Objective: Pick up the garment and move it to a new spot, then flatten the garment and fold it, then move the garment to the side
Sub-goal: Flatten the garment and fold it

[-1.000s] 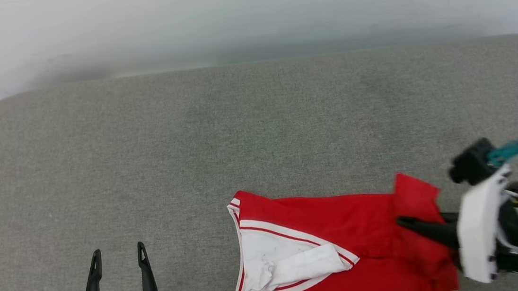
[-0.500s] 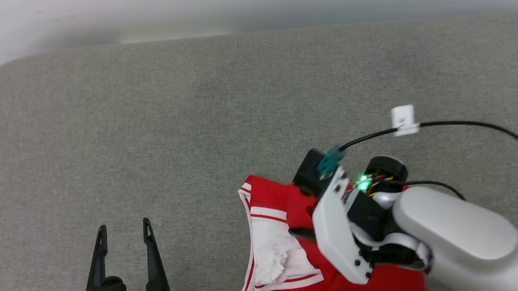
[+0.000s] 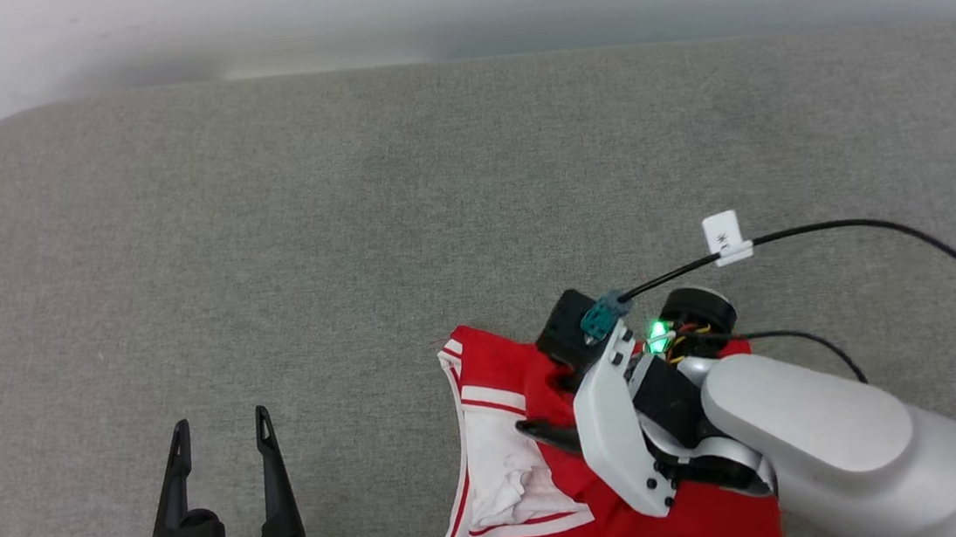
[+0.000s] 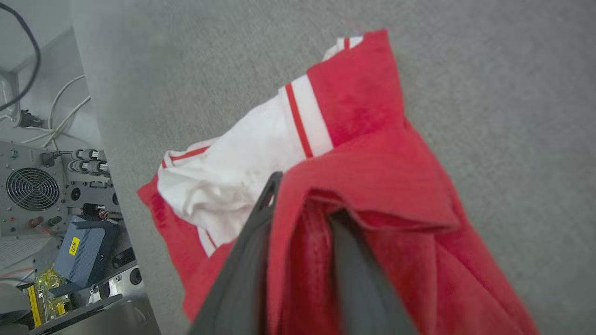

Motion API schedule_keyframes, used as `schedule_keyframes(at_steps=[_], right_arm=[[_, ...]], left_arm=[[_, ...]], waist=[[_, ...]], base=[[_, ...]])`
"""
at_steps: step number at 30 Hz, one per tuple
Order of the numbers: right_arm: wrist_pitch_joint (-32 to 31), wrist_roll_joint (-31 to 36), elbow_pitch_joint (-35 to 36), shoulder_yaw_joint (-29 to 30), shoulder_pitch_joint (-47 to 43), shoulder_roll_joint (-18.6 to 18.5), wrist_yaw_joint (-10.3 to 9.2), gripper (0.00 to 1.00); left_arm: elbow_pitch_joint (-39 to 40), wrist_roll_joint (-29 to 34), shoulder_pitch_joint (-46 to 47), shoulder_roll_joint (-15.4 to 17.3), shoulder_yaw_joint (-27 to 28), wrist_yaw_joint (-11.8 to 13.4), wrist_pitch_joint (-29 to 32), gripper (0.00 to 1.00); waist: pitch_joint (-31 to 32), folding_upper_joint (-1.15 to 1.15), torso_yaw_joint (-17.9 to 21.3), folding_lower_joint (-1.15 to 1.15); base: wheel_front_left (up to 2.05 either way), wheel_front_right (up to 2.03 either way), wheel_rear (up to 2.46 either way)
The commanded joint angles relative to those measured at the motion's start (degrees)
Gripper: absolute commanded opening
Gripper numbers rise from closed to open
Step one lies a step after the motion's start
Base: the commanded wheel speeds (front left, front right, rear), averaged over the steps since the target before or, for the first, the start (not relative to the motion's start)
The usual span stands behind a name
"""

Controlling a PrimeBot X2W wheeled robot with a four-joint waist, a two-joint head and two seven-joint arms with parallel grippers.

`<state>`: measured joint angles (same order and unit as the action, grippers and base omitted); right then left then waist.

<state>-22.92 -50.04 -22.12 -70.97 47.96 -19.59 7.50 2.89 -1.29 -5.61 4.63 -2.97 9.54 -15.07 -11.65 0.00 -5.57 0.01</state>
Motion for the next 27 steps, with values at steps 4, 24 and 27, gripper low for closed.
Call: schedule_keyframes(at_steps=[4, 24, 27], right_arm=[[9.45, 2.95, 1.87, 2.93, 1.32, -3.36, -0.02, 1.0], [38.05, 40.33, 11.83, 63.68, -35.0, 6.82, -0.02, 1.0], [38.07, 41.83, 15.76, 67.28, -40.73, 10.05, -0.02, 1.0]], left_arm=[[-0.36, 0.4, -1.15, -0.19, 0.67, -0.57, -0.13, 1.0], [0.82, 0.42, -3.6, -0.61, 1.3, -1.79, -0.13, 1.0], [1.08, 0.24, -3.66, -0.65, 1.19, -2.2, -0.13, 1.0]], waist=[[2.92, 0.0, 1.72, -0.01], [7.44, 0.0, 6.1, -0.01], [7.81, 0.0, 6.16, -0.01]], base=[[0.0, 0.0, 0.0], [0.0, 0.0, 0.0], [0.0, 0.0, 0.0]])
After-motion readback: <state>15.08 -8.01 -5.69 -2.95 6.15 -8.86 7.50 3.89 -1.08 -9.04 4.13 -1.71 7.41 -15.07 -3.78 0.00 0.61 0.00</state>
